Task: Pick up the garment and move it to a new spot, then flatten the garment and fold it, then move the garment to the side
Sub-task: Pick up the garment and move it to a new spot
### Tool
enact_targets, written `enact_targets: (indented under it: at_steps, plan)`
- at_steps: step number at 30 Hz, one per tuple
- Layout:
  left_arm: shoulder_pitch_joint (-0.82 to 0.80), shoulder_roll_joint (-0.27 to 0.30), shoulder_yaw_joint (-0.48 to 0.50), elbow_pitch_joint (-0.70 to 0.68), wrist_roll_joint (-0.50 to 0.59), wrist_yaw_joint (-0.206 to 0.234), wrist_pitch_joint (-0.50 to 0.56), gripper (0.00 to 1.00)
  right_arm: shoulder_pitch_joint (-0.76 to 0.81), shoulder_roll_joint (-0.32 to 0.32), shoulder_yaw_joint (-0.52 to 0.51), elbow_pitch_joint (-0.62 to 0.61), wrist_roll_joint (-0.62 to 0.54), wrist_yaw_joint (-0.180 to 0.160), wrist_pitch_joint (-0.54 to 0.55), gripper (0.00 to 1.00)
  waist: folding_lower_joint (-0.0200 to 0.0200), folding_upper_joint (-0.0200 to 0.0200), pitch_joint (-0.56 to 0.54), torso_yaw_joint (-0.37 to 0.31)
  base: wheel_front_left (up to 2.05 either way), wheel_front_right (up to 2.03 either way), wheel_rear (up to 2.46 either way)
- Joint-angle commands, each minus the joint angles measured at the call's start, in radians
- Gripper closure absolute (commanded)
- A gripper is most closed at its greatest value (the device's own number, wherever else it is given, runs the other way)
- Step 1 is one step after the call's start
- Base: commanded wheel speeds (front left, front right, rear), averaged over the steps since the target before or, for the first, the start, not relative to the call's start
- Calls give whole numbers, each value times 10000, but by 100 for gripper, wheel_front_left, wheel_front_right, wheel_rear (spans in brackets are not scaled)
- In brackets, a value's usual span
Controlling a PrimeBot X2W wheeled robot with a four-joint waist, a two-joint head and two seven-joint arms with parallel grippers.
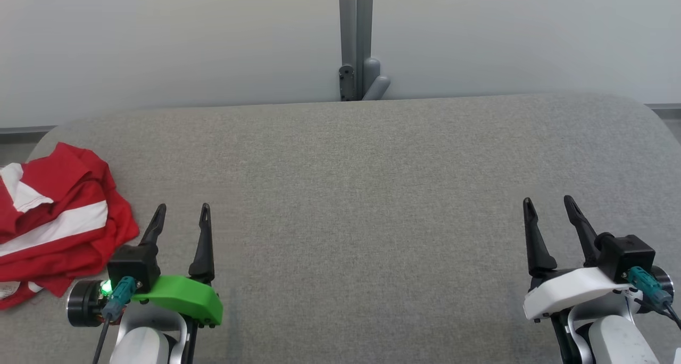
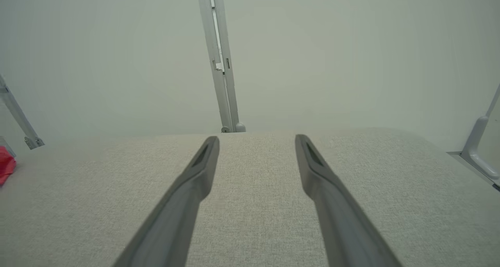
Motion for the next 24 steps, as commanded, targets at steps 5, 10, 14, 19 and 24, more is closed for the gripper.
enact_targets:
  at_steps: [5,10,14,19,24]
  plan:
    - [-138,183,225,-82,-153,177,-121,0,1,-18,145,-354,-164,4,-67,0,0,0,64,915,0,0,0]
    - [-105,211,341,-142,-267,259,-182,0,-60,17,306,-574,-152,4,-2,0,0,0,129,1632,0,0,0]
    - [-88,259,465,-207,-378,333,-238,0,-161,59,471,-786,-131,4,66,0,0,0,179,2390,0,0,0]
    - [35,341,619,-280,-477,420,-300,0,-203,89,534,-871,-133,2,62,0,0,0,179,3282,0,0,0]
    - [226,461,795,-400,-595,549,-319,0,-212,118,640,-923,-144,2,64,0,0,0,149,3888,0,0,0]
